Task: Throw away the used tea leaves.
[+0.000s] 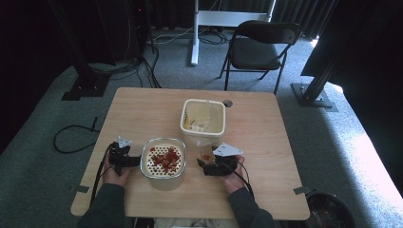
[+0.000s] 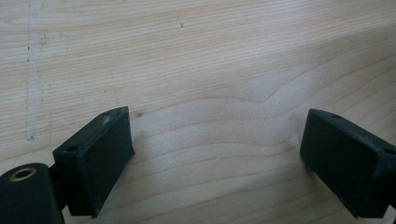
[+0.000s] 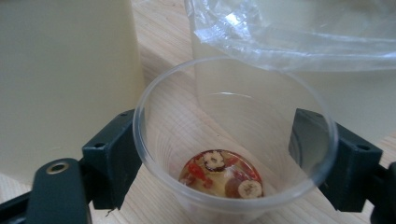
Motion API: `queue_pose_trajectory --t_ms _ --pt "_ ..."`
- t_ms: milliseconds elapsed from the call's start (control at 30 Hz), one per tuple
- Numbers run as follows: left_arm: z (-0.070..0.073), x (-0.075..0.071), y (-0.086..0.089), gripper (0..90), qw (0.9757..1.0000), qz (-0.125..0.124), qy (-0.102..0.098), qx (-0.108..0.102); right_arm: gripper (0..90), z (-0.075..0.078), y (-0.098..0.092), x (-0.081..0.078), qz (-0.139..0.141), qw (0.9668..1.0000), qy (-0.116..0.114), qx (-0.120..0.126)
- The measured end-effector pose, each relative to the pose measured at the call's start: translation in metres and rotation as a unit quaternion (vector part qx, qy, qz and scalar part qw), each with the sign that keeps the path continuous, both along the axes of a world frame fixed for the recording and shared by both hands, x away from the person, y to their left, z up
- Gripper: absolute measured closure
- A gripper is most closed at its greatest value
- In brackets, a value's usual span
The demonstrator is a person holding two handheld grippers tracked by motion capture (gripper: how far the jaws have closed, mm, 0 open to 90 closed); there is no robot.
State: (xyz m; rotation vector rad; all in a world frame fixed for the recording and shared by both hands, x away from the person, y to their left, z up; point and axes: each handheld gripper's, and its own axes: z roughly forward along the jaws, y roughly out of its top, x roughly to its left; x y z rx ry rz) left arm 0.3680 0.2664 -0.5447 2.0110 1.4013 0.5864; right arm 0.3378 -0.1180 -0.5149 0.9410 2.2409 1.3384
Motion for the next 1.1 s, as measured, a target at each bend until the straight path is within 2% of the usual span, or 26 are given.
queue_pose_trajectory --t_ms 167,400,633,733,833,867,967,1000,1033,1100 --pt "0.000 0.000 0.000 9.9 1.0000 0.000 0.000 0.000 26.0 -0.003 0.001 0.002 -0.009 1.0000 0.000 -0.001" --pt "0.000 0.000 0.000 9.9 1.0000 0.000 0.000 0.000 28.9 -0.004 -0.001 0.002 -0.009 0.9999 -0.004 0.006" --pt "0.000 -0.006 -0.001 9.9 0.9997 -0.026 -0.001 0.001 31.3 -0.004 -0.003 -0.001 -0.010 0.9999 -0.007 0.006" --pt "0.001 -0.010 0.000 16.9 0.9994 -0.035 -0.006 -0.001 31.7 -0.003 -0.004 -0.003 -0.011 0.9999 -0.010 0.003" --pt "0.004 -0.016 0.001 28.3 0.9994 -0.033 -0.004 -0.001 32.3 -0.001 -0.006 -0.006 -0.011 0.9998 -0.015 0.002" --pt "0.005 -0.017 0.001 36.5 0.9995 -0.033 -0.003 0.000 32.5 0.000 -0.008 -0.007 -0.013 0.9998 -0.018 0.001" --pt "0.007 -0.024 0.001 38.4 0.9991 -0.043 -0.004 0.000 32.5 0.002 -0.012 -0.009 -0.016 0.9997 -0.018 0.001" --pt "0.010 -0.029 0.001 39.1 0.9982 -0.057 -0.012 -0.009 32.5 0.002 -0.013 -0.010 -0.018 0.9997 -0.019 0.001" --pt "0.010 -0.029 0.001 39.6 0.9982 -0.057 -0.012 -0.009 32.5 0.002 -0.013 -0.010 -0.018 0.9997 -0.019 0.001" --pt "0.015 -0.035 0.001 39.6 0.9967 -0.073 -0.022 -0.027 32.5 0.005 -0.019 -0.013 -0.024 0.9995 -0.022 0.001"
